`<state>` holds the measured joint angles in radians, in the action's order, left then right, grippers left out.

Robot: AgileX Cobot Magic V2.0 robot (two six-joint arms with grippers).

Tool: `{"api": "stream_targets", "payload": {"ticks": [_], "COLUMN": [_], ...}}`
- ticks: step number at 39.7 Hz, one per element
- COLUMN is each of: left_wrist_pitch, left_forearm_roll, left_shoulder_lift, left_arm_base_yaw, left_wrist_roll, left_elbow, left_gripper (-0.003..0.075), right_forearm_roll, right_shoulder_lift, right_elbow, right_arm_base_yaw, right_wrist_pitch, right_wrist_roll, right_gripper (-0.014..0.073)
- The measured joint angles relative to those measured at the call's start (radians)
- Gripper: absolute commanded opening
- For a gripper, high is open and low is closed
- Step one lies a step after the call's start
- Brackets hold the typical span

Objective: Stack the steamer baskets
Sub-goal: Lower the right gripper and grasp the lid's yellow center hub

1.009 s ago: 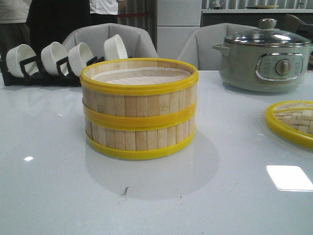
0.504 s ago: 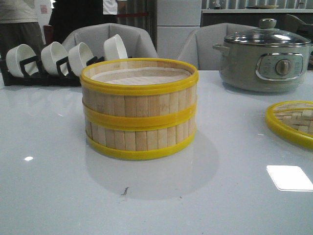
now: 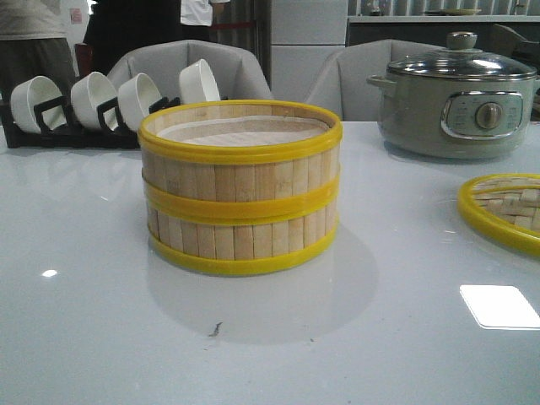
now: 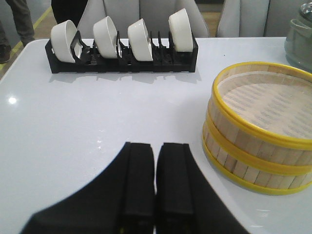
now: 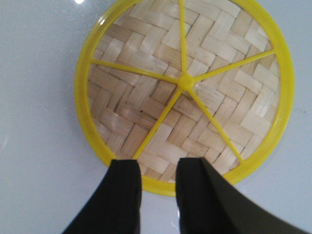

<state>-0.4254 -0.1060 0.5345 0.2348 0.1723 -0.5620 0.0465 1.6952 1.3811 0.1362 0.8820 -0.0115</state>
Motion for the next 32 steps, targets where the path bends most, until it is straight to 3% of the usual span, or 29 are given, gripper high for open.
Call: {"api": "stream_targets", "payload": {"ticks": [6,32], "left_wrist_pitch": [0.0,0.0], "left_forearm_roll": [0.0,0.0], "left_shoulder_lift": [0.0,0.0], "left_arm_base_yaw": [0.0,0.0], "left_wrist_roll": [0.0,0.0], "left_elbow": [0.0,0.0], "left_gripper": [0.0098,0.0098], "right_forearm_roll": [-0.01,-0.023], "right_shoulder_lift": [0.079,0.249], "right_elbow": [0.061,0.144], "right_arm_base_yaw": [0.0,0.04], "right_wrist_pitch": [0.009,-0.03], "right_wrist_roll": [0.0,0.0], "right_gripper": [0.0462,0.0446]}}
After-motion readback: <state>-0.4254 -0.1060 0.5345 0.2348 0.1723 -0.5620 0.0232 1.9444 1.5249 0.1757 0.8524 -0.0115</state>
